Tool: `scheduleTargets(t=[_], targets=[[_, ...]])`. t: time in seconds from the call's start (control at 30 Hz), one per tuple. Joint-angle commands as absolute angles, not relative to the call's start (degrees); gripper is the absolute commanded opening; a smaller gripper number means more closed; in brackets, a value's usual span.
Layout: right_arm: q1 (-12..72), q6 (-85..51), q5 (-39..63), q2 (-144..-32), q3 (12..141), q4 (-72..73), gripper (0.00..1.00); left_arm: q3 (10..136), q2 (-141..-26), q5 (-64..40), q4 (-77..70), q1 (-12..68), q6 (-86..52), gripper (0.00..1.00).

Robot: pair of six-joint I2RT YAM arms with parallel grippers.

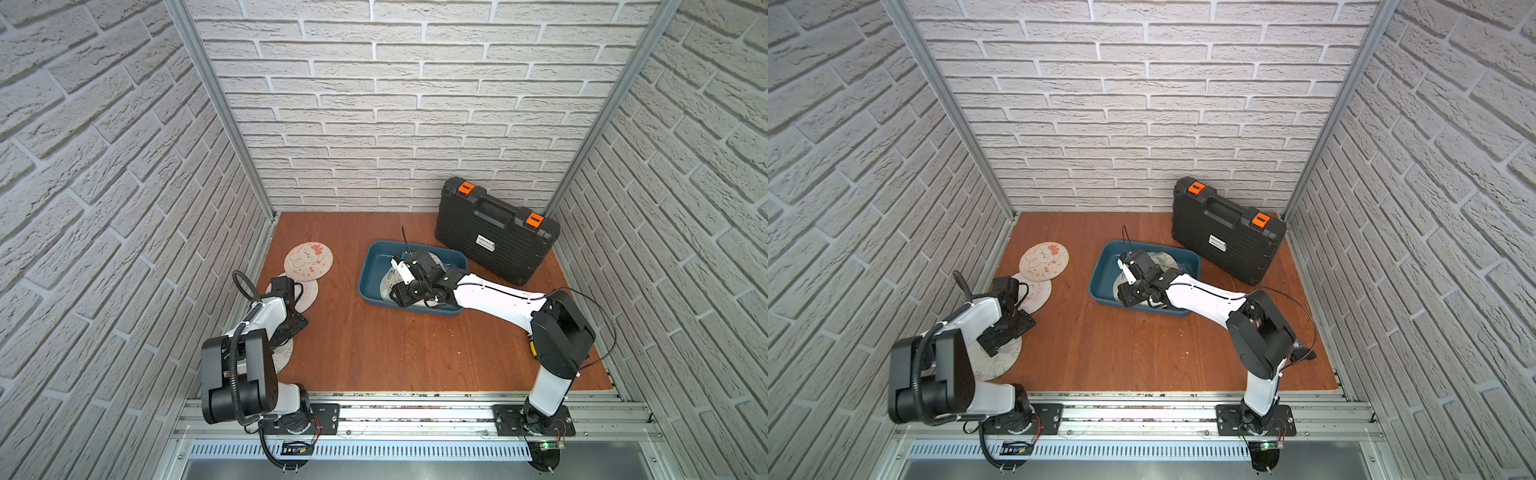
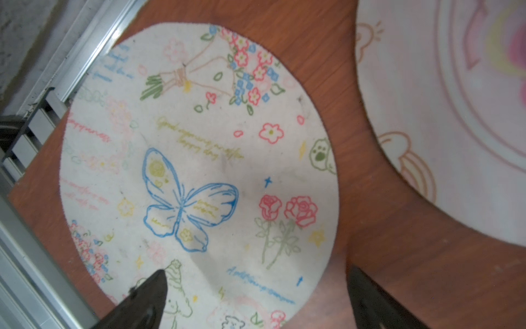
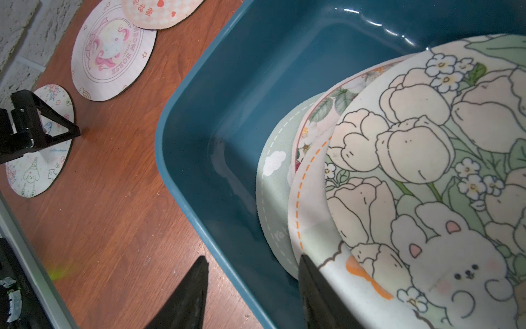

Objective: Put the coasters into the storage box
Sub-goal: Pick up the coaster from the corner of the board.

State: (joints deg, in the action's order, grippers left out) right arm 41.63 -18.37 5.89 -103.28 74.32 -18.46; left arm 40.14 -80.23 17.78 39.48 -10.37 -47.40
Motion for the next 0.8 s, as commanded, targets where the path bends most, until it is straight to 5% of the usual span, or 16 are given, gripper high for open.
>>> scheduleTargets(t=[0.0,0.23,0.47,0.67,0.77], targets=[[41.8,-17.6,6.1,-100.4,73.0,-16.1,0.52,39.9,-81.0,18.6,41.9,-10.9,-49.0,0.95],[41.5,-17.8,6.3,-100.2,72.6,-16.0,0.52,38.0,-83.9,16.9,40.0,-11.0,-50.2,0.78],[41.3,-17.9,6.3,-100.3,73.1,-17.2,0.52,35.0,-81.6,14.9,37.5,-11.0,-51.1,0.44],[41.2,-18.0,6.5,-100.6,74.4,-18.1,0.52,33.7,-77.9,13.5,36.4,-11.0,-50.6,0.02],[41.2,-18.2,6.6,-100.7,74.9,-18.6,0.52,32.6,-75.9,12.4,34.9,-11.0,-50.4,0.00]])
